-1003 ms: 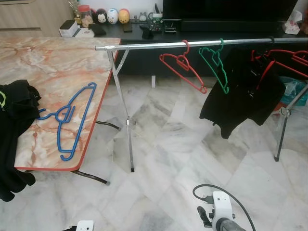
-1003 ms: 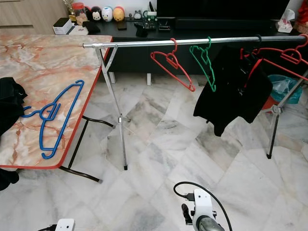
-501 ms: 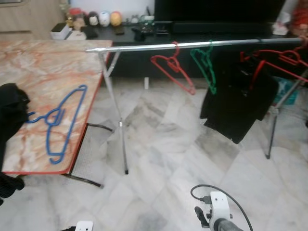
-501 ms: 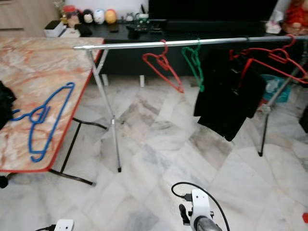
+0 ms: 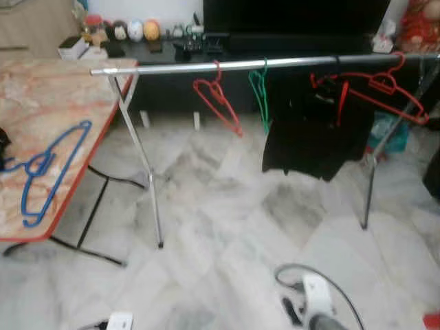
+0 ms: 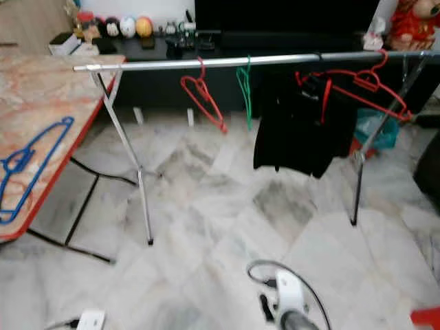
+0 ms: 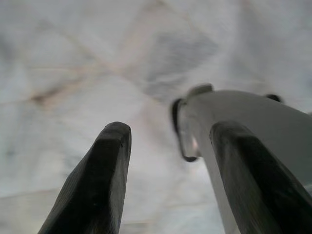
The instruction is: Hang hanger
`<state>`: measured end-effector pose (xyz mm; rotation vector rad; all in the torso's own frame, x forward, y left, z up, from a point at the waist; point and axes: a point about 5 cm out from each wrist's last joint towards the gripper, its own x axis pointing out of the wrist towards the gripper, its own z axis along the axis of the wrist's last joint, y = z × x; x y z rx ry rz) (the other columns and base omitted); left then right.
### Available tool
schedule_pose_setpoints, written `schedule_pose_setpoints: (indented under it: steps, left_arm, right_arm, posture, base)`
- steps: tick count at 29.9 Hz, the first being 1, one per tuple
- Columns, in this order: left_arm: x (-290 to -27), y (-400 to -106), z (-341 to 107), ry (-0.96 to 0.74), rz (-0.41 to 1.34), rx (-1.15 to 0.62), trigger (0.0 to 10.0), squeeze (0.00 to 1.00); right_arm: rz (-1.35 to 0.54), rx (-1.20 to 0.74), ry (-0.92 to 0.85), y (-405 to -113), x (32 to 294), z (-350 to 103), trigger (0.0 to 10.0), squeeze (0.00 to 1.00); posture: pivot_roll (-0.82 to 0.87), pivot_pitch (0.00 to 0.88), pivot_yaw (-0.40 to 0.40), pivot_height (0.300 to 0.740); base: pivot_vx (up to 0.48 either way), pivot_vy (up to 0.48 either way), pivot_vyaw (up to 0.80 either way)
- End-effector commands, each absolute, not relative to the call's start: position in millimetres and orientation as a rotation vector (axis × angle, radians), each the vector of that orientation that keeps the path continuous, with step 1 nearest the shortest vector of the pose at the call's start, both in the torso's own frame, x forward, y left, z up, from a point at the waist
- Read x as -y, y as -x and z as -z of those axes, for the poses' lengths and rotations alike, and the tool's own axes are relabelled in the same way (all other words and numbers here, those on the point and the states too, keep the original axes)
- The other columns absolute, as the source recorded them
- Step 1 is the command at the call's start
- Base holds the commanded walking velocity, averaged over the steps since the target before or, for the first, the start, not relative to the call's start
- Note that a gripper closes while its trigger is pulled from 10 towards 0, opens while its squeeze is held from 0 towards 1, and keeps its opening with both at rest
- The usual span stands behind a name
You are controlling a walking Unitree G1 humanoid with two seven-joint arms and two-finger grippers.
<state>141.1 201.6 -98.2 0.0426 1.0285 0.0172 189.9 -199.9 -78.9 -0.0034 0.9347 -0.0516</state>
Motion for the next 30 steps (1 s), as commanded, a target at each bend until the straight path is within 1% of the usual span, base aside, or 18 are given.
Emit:
schedule_pose_setpoints:
  steps: [1,17,30]
  left_arm:
    - [-204.1,-134.2,100.5,-0.041,-0.019,-1.056,10.0,0.00]
    - [-202.6,-135.4,100.2,-0.037,-0.013,-1.051,10.0,0.00]
    - [-202.4,-134.5,100.5,-0.036,-0.020,-1.050,10.0,0.00]
  right_arm:
    - [0.036,-0.928,-0.018,-192.3,190.0,79.1,10.0,0.00]
    - [0.039,-0.923,-0.017,-193.4,191.1,78.4,10.0,0.00]
    - [0.043,-0.936,-0.016,-191.5,191.7,79.4,10.0,0.00]
  posture:
    - [0.01,0.066,-0.023,0.740]
    - [0.01,0.054,-0.031,0.740]
    - [0.00,0.053,-0.027,0.740]
  base:
    - [0.000,-0.480,0.00]
    - [0.000,-0.480,0.00]
    - [0.000,0.000,0.00]
